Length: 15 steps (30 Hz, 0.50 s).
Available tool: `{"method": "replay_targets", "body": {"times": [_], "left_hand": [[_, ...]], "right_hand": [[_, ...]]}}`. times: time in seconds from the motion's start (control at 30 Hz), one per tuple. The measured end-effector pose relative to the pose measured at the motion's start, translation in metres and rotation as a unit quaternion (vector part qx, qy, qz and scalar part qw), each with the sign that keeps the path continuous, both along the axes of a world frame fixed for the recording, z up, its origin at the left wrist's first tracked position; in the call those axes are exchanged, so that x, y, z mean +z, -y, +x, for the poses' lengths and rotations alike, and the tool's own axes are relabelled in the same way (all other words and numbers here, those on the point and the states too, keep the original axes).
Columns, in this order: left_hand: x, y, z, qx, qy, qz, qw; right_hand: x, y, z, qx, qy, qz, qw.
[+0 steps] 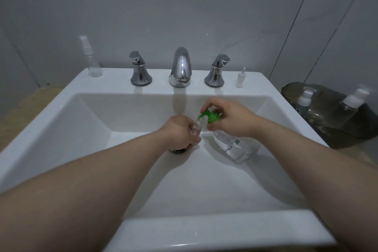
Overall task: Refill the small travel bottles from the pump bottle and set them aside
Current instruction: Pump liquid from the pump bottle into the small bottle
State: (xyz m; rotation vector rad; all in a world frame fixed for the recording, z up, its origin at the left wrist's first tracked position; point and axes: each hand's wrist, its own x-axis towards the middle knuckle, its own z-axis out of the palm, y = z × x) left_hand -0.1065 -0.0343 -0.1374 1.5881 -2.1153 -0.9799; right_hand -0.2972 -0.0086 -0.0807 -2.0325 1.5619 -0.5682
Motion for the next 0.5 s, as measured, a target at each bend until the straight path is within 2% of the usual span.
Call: {"method": "replay_targets", "body": {"times": [0.17,0.5], "left_hand": [[0.0016,0.0020,0.0020,0.030,-0.039,0.014,0.999],[-0.0005,0.0047,0.0025,0.040,-0.061,0.022,0.997]], "right_hand": [[0.0013,-0.0009,-0.0020,0.010,-0.016,0.010,1.000],[0.0041,-0.0041,-0.0034,0.029,-0.030,0.009,0.999]]}}
